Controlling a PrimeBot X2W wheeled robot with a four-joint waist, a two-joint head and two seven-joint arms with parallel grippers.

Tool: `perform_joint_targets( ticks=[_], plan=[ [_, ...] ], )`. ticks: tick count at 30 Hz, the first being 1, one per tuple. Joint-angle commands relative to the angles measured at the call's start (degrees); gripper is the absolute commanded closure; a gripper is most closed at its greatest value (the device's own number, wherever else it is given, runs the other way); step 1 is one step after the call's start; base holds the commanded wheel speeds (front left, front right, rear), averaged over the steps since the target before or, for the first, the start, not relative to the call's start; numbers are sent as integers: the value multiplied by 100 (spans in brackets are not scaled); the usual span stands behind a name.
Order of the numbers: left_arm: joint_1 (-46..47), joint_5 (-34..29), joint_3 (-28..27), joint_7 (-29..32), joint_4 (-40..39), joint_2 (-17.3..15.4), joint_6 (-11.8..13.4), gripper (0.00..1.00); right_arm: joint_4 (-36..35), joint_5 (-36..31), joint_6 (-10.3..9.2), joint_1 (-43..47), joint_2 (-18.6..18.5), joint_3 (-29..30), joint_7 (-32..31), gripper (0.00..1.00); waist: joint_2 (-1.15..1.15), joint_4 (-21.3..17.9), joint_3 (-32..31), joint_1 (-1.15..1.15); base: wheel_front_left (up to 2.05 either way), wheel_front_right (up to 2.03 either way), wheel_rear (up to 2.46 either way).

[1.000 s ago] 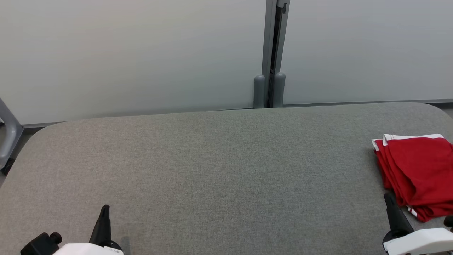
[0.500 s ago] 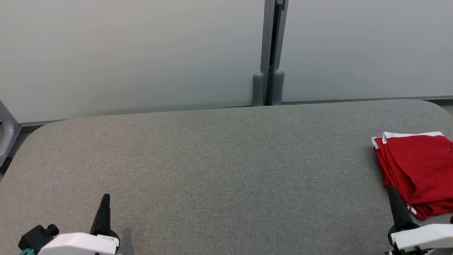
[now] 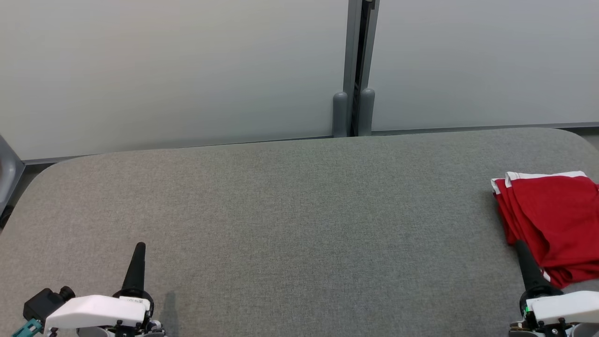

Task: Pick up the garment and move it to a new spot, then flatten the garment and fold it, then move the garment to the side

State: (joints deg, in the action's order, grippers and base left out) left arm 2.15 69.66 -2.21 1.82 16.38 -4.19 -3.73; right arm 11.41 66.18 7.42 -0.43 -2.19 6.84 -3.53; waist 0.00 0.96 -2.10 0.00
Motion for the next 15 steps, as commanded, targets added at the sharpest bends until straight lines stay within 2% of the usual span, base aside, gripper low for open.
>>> perform_joint_targets(
  ticks=[1, 15],
  plan=[
    [194, 111, -44, 25, -33, -16, -51, 100, -53, 128, 10, -105, -55, 19, -14, 100, 0, -1, 3, 0, 0, 0, 0],
    [408, 747, -123, 220, 35, 23, -152, 100, -21, 867, 11, -200, -67, 52, -49, 100, 0, -25, 61, 0, 0, 0, 0]
  ],
)
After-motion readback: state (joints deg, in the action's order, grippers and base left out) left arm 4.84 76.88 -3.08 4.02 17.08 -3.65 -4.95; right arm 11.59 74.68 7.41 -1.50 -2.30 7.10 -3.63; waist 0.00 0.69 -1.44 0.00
